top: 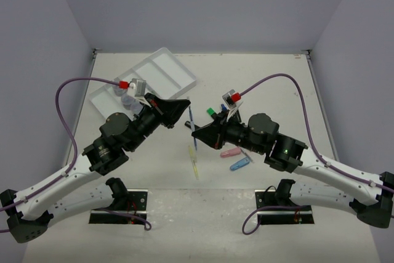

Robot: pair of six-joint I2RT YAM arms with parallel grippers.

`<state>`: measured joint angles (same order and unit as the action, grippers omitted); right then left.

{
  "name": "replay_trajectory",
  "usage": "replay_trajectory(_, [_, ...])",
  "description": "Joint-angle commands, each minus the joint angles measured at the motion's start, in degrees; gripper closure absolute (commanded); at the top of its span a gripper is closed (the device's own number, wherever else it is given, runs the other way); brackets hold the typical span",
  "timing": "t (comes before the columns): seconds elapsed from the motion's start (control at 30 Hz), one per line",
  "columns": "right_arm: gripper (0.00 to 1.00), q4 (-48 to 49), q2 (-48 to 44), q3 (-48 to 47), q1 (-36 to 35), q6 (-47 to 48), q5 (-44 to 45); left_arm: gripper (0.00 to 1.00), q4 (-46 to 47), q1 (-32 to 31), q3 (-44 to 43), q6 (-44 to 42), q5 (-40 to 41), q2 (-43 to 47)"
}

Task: Sort the stationery into containers
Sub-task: Close the pen cap on the pen.

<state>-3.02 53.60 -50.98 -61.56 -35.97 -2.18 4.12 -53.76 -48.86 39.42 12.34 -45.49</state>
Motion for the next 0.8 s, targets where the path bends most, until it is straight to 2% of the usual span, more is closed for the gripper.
replay_trajectory(0.0, [1.00, 1.44, -0.45, -3.65, -0.28, 1.18, 1.79, 1.00, 2.24, -0.03, -0.62, -0.03, -0.90, -0.42])
replay_trajectory(0.33, [1.00, 6.11, -0.19, -4.74, -0.14, 6.68, 4.99, 1.00, 2.78, -0.09, 0.08, 4.72, -5.47, -1.42])
replay_trajectory(0.67, [1.00, 3.98, 0.50, -11.80, 0.29, 12.73, 6.19, 1.00, 3.00, -0.11, 0.95, 2.84, -6.02, -1.36])
replay_trajectory(0.77, [1.00, 3.43, 1.81, -11.93, 0.24, 13.33, 3.95, 0.90, 2.17, -0.12, -0.32, 1.74, -6.72, -2.27])
